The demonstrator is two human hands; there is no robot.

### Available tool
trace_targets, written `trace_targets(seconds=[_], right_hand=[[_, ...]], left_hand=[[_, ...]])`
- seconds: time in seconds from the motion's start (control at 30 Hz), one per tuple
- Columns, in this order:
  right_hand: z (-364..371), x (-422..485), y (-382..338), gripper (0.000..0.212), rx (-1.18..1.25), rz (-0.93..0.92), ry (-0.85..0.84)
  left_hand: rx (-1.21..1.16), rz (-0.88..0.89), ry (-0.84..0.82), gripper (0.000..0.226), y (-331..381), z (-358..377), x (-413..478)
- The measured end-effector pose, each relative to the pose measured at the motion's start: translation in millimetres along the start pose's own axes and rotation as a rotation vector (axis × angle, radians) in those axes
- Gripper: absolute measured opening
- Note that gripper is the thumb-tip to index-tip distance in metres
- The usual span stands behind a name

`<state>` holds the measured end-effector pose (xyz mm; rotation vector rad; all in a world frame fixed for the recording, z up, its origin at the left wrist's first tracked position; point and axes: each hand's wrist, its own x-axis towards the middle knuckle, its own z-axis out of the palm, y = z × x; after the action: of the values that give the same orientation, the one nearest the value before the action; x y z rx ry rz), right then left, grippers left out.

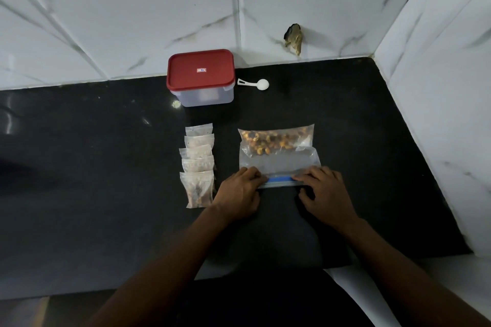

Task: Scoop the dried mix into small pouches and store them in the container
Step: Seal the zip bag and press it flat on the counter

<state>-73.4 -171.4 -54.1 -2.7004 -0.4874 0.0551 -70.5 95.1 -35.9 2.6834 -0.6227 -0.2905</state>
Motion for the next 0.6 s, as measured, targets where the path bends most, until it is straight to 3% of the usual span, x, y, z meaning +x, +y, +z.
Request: trace_targets(seconds=[0.27,0.6], right_hand=[[-14,21,5,0.022,0.057,-0.038,0.004],[-16,44,8,0.036,-0.115,-0.01,-0.043]], left_hand=[[-0.004,-0.069,-0.045,0.037,-2,-19,15],[0.091,-0.087,-0.088,0.042,-4,-20,33]])
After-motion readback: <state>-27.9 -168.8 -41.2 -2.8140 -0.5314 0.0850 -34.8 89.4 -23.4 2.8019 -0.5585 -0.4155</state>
